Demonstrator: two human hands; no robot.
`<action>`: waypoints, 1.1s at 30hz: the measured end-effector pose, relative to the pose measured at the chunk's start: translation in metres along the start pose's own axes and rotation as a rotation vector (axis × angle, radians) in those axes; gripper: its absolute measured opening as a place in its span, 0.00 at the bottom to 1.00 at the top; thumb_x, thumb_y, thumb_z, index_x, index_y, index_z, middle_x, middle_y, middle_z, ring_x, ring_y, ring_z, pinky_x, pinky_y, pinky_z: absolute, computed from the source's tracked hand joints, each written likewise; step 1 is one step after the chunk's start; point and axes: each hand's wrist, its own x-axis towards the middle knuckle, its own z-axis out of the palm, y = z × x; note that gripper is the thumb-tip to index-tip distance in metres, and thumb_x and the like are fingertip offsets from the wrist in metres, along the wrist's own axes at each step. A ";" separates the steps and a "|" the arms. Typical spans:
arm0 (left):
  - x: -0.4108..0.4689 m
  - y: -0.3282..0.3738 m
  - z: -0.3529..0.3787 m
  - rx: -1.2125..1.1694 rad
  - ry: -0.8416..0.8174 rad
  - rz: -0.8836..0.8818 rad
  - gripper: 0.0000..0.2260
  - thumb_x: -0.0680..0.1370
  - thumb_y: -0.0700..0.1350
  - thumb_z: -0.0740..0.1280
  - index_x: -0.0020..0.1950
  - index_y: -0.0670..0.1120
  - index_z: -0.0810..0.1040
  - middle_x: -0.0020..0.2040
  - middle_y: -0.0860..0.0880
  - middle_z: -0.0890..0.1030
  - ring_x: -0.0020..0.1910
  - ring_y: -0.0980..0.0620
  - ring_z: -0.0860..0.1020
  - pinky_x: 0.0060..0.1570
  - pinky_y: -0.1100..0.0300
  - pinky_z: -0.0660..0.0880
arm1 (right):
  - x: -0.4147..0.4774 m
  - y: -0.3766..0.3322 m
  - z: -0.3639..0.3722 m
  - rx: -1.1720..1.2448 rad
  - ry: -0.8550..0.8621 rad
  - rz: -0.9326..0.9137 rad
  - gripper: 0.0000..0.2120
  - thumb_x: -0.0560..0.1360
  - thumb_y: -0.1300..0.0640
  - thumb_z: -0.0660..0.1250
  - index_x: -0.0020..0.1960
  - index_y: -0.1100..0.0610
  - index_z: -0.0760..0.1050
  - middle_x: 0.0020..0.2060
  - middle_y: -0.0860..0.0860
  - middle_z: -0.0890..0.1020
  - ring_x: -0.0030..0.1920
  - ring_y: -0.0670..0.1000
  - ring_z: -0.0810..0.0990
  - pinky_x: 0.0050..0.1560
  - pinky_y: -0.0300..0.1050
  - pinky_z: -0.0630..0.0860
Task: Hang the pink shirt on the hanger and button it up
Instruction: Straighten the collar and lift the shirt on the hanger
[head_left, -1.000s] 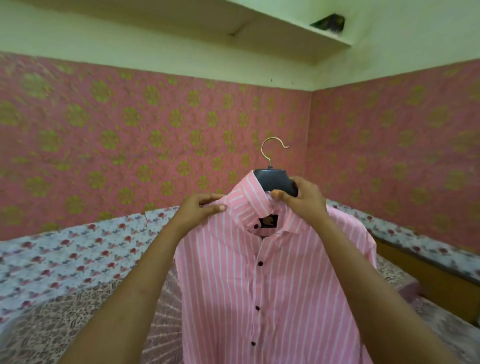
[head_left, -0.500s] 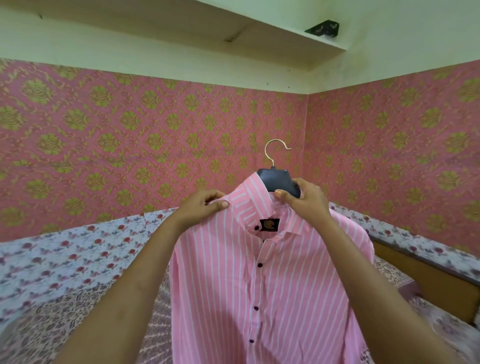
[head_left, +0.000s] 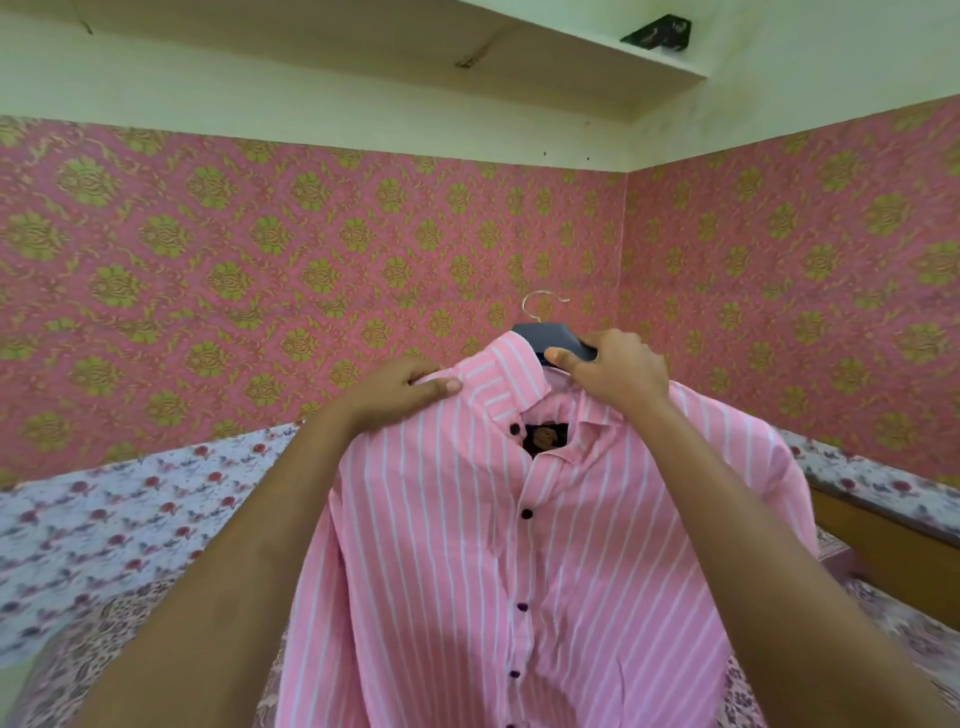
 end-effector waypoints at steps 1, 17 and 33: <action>0.003 0.000 -0.003 -0.014 -0.037 -0.029 0.29 0.68 0.68 0.60 0.51 0.44 0.79 0.50 0.39 0.82 0.49 0.41 0.80 0.50 0.47 0.76 | 0.002 -0.001 0.002 -0.017 -0.018 0.016 0.24 0.72 0.35 0.61 0.39 0.58 0.73 0.35 0.54 0.75 0.38 0.56 0.75 0.35 0.44 0.63; 0.033 -0.182 0.164 -0.082 -0.320 -0.432 0.24 0.68 0.65 0.62 0.48 0.47 0.81 0.48 0.42 0.82 0.45 0.47 0.79 0.44 0.59 0.69 | -0.019 0.108 0.243 0.128 -0.554 0.230 0.23 0.74 0.40 0.63 0.29 0.54 0.64 0.25 0.50 0.70 0.31 0.54 0.73 0.27 0.43 0.59; 0.013 -0.384 0.422 -0.066 -0.439 -0.671 0.38 0.66 0.74 0.56 0.66 0.50 0.73 0.65 0.48 0.76 0.65 0.48 0.74 0.61 0.57 0.69 | -0.120 0.252 0.521 0.231 -0.778 0.533 0.23 0.73 0.49 0.67 0.62 0.60 0.67 0.50 0.58 0.81 0.51 0.59 0.79 0.40 0.42 0.66</action>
